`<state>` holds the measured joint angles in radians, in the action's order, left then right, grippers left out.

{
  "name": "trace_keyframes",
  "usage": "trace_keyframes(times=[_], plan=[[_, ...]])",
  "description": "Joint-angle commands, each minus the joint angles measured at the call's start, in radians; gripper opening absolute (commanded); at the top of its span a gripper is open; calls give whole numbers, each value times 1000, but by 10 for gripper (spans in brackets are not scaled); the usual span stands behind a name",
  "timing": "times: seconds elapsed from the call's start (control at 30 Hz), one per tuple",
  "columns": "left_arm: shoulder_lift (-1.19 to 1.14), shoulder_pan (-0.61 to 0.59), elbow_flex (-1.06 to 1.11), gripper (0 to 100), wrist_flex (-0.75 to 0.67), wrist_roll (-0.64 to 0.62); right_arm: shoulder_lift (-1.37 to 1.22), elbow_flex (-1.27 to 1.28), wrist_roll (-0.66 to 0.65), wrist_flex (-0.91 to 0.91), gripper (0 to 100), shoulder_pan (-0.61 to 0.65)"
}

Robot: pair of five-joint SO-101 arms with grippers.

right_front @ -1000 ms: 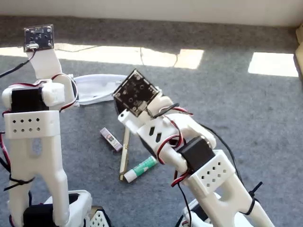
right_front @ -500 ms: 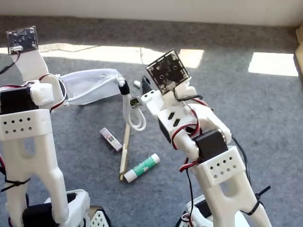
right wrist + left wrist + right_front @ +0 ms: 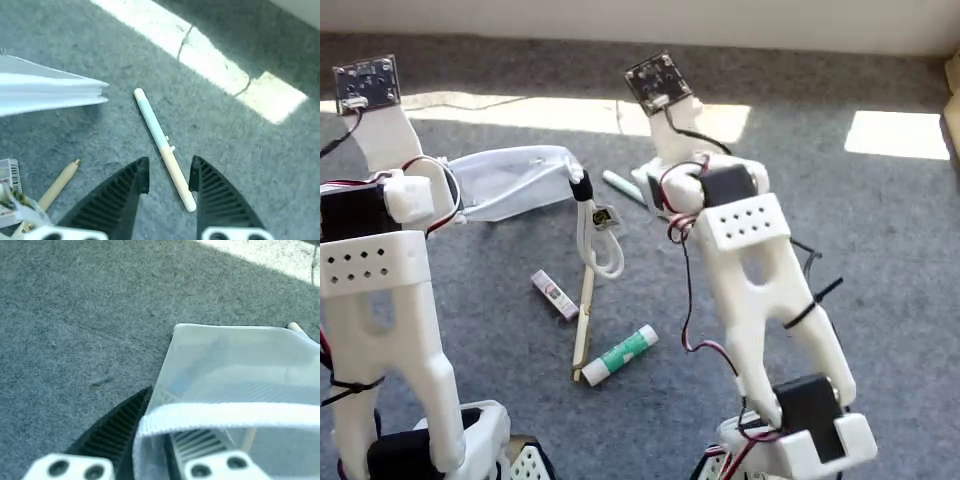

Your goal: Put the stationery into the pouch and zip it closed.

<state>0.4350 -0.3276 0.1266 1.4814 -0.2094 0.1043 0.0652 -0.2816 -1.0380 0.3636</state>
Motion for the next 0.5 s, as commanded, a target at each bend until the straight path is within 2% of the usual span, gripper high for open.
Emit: trace_keyframes(times=[0.0, 0.2, 0.37, 0.47], plan=[[1, -22, 1, 7, -5, -11, -111, -197, 6, -82, 135, -24], [1, -22, 1, 7, -5, -11, -315, -395, 5, -171, 135, -58], [1, -22, 2, 7, -5, -11, -433, -504, 5, -220, 207, -64], [-1, -22, 2, 7, -5, -11, -492, -535, 5, -219, 213, -64]])
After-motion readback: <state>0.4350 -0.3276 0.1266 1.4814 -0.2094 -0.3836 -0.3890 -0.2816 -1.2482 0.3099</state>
